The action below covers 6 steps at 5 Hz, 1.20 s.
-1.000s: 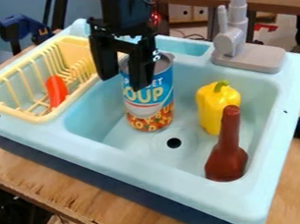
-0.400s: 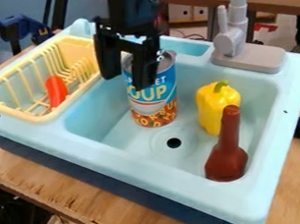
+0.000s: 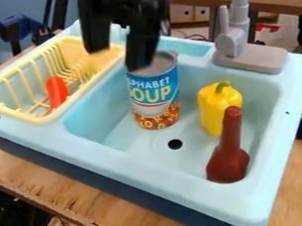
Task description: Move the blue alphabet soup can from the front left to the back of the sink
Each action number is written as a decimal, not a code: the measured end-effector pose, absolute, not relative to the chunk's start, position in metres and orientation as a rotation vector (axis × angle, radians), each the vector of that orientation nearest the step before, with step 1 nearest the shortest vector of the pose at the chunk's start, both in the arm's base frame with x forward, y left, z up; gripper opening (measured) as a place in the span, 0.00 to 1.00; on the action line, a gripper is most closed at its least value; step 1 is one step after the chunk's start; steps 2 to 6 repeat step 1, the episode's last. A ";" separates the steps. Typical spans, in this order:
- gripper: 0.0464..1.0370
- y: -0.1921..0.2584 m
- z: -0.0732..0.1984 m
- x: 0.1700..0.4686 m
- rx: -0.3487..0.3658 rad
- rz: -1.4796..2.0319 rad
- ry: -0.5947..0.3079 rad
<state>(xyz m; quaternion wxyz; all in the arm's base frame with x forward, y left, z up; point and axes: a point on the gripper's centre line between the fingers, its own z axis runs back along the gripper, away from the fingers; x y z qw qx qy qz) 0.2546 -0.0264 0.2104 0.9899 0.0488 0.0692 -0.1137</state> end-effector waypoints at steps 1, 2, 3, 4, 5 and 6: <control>0.96 -0.043 0.237 0.241 0.117 -0.219 0.077; 0.96 -0.043 0.237 0.241 0.117 -0.219 0.077; 0.96 -0.043 0.237 0.241 0.117 -0.219 0.077; 0.96 -0.043 0.237 0.241 0.117 -0.219 0.077; 0.96 -0.043 0.237 0.241 0.117 -0.219 0.077; 0.96 -0.043 0.237 0.241 0.117 -0.219 0.077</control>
